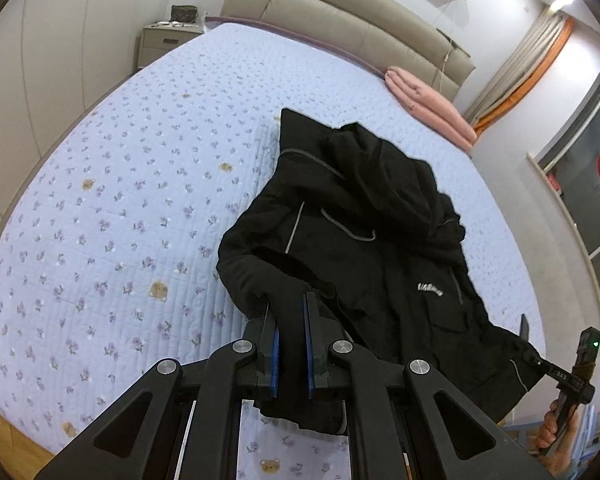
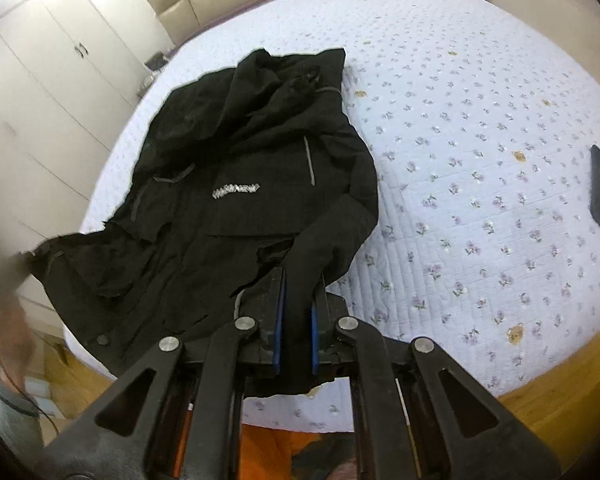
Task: Fold large clothes
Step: 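Grasp the jacket's side edge with both tools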
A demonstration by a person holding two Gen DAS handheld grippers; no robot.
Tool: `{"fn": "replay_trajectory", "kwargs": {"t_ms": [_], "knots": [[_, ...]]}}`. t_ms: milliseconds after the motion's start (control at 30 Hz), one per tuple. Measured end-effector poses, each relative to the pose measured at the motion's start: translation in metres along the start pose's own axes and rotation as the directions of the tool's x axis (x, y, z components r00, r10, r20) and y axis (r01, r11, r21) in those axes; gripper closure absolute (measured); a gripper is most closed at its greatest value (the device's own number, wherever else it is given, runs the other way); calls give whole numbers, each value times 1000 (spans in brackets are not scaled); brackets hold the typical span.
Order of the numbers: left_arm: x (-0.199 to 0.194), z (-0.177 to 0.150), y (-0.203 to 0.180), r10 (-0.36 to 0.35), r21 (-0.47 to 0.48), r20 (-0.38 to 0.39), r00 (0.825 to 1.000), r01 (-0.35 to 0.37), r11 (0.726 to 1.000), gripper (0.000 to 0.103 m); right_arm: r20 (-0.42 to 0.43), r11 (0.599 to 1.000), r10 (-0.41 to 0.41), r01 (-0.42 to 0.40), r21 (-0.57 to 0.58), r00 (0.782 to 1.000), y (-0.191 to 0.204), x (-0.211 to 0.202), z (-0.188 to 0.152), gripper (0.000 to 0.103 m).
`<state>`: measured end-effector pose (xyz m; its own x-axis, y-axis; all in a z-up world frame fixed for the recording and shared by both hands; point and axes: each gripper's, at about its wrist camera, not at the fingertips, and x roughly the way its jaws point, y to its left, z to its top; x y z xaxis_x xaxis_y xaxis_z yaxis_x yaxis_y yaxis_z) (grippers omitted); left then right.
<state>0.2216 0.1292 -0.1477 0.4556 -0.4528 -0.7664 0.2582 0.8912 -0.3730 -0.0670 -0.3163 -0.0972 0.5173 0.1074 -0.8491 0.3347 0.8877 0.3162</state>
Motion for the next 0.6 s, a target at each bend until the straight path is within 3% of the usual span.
{"fn": "replay_trajectory", "kwargs": {"t_ms": [167,367,467,600], "knots": [[15,-25,6,15,-12,-47,999,-15,1000,94,-81,1000,3,-2,20,997,-7,28,-25,91],[19,-43,19,14,-38,-81,997,-17,999,94,-214,994,30,-7,108,976,-33,72,-64,81],[22,-52,21,16,-20,-103,995,-18,1000,94,-217,985,76,-40,170,973,-49,76,-77,68],[30,-69,24,18,-11,-141,990,-20,1000,90,-214,967,132,-78,244,968,-65,76,-89,59]]}}
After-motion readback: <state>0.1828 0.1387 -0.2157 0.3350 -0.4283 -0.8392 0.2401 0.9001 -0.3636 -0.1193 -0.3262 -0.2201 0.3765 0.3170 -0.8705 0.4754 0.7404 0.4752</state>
